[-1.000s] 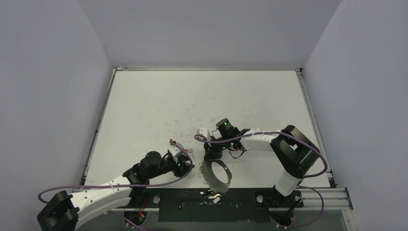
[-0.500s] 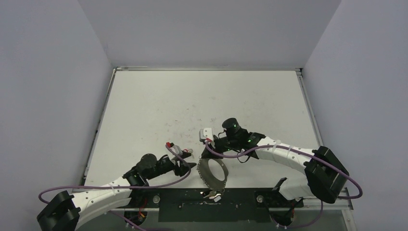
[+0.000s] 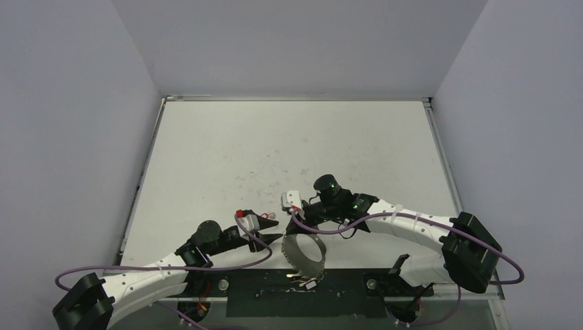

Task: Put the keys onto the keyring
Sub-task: Pick up the keyring from the center of the board.

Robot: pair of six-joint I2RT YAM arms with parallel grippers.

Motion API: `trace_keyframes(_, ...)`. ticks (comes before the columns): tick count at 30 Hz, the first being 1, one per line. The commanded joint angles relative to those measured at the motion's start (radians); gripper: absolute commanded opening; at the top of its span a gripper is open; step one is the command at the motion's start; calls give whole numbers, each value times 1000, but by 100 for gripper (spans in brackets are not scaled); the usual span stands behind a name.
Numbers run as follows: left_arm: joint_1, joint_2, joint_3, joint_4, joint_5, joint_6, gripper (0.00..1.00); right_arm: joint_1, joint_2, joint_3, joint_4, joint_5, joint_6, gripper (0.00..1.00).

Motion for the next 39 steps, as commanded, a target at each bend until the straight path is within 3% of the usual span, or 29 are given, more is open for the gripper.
trace_keyframes(1,-5,25,16,34,50,10,38,7,-44,17,17,5,10,0)
trace_keyframes(10,-6,130,49,96,66,1,28,15,-43,23,16,10,21,0)
trace_keyframes(23,-8,183,75,148,94,-21,32,18,-47,23,4,30,12,0)
trace_keyframes(30,-9,144,70,112,90,-10,27,19,-57,25,8,25,17,0)
trace_keyframes(39,-13,220,82,136,94,2,26,24,-72,26,11,19,24,0)
